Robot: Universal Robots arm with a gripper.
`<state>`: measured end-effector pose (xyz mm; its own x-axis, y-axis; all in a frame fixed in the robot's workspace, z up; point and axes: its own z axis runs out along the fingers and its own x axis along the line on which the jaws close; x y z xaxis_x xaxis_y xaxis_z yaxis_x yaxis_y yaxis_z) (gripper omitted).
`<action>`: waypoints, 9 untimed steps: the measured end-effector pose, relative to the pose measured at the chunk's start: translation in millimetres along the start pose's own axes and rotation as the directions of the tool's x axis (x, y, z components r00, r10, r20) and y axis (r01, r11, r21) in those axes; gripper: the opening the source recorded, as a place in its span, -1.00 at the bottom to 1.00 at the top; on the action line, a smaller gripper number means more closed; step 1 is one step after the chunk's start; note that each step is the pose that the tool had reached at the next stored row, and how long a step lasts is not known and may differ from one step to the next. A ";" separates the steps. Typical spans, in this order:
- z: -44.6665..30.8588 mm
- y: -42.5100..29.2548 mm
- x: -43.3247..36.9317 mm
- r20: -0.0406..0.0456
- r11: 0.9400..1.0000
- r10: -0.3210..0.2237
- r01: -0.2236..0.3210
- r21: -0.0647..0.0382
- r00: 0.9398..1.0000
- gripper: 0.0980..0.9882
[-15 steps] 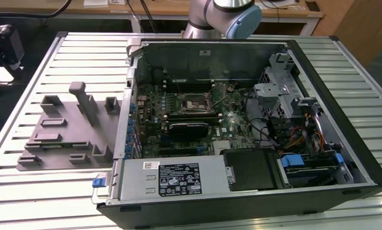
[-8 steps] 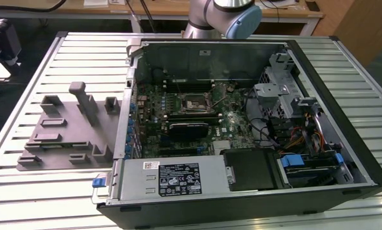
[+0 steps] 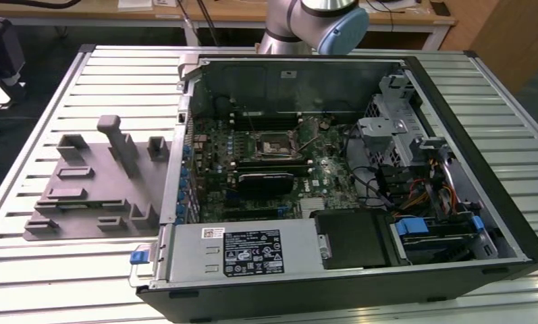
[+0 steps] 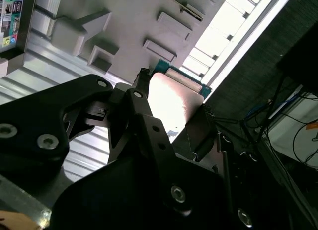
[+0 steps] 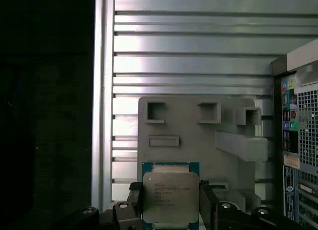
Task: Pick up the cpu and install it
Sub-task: 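Pick up the cpu and move it towards the insertion slot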
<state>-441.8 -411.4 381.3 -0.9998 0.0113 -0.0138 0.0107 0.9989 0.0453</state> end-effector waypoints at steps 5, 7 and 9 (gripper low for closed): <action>-0.7 0.1 -0.1 0.000 1.000 0.000 0.000 0.000 1.000 0.00; -0.8 0.1 0.0 0.000 1.000 0.000 0.000 0.000 1.000 0.00; -1.0 0.2 -0.5 0.000 1.000 0.000 0.000 0.000 1.000 0.00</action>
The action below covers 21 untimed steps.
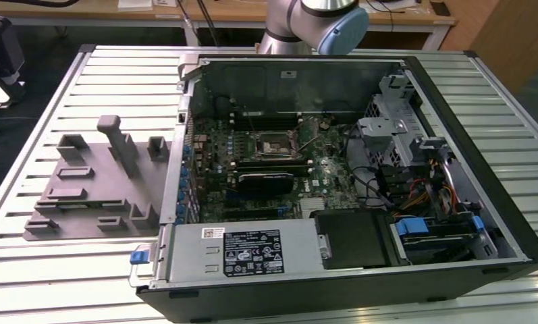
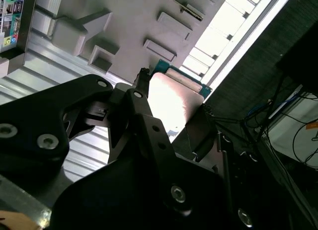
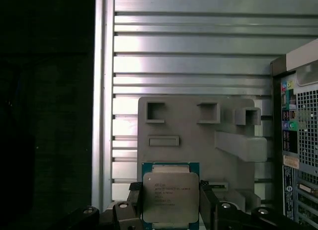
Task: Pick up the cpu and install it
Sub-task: 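Pick up the cpu and move it towards the insertion slot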
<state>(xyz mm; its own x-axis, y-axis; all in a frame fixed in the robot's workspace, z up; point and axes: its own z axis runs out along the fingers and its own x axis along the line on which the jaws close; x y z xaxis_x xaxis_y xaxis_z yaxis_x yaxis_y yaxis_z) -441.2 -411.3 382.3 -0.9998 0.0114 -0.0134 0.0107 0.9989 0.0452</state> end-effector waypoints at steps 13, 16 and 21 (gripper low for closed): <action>0.5 1.1 -16.1 0.000 1.000 0.000 0.000 0.000 1.000 0.00; 0.5 1.6 -20.4 0.000 1.000 0.000 0.000 0.000 1.000 0.00; 0.7 2.6 -28.4 0.000 1.000 0.000 0.000 0.000 1.000 0.00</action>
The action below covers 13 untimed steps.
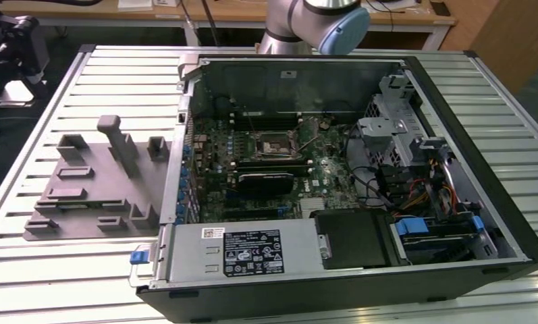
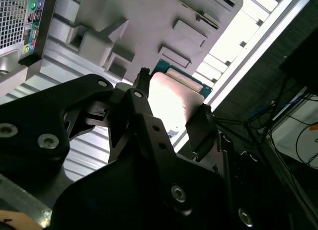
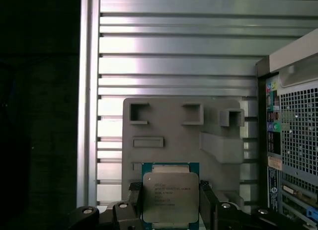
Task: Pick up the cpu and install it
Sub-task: 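Pick up the cpu and move it towards the insertion slot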
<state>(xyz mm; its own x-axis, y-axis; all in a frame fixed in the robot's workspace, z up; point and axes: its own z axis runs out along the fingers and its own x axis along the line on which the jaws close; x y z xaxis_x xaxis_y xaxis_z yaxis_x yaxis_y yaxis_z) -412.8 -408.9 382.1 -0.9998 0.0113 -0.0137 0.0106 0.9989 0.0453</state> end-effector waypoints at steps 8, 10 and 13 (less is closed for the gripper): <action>0.3 1.5 -14.3 0.000 1.000 0.000 0.000 0.000 1.000 0.00; 0.4 1.9 -17.9 0.000 1.000 0.000 0.000 0.000 1.000 0.00; 0.4 2.5 -23.3 0.000 1.000 0.000 0.000 0.000 1.000 0.00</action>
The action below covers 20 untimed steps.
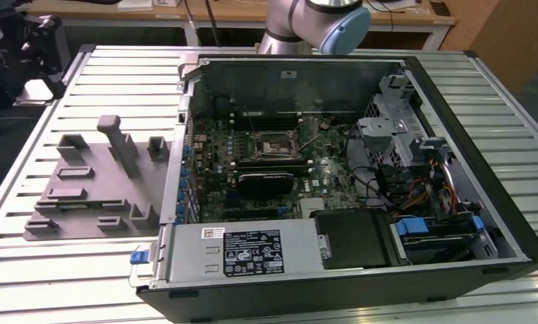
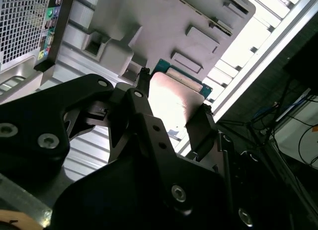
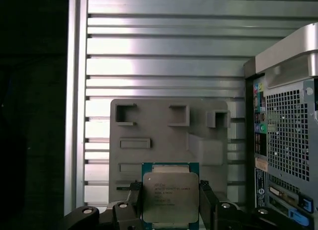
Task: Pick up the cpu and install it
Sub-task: 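Pick up the cpu and move it towards the insertion slot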
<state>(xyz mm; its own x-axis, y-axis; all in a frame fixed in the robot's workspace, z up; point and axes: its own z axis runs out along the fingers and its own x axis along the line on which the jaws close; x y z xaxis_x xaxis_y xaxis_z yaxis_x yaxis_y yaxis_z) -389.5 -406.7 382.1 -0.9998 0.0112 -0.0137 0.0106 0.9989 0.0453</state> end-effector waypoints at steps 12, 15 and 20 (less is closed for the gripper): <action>0.5 2.4 -22.8 0.000 1.000 0.000 0.000 0.000 1.000 0.00; 0.5 2.9 -28.4 0.000 1.000 0.000 0.000 0.000 1.000 0.00; 0.7 3.9 -37.9 0.000 1.000 0.000 0.000 0.000 1.000 0.00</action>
<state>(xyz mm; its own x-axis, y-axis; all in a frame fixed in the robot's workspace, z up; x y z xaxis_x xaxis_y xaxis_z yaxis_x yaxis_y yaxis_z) -351.5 -403.2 382.1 -0.9998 0.0113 -0.0137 0.0106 0.9989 0.0453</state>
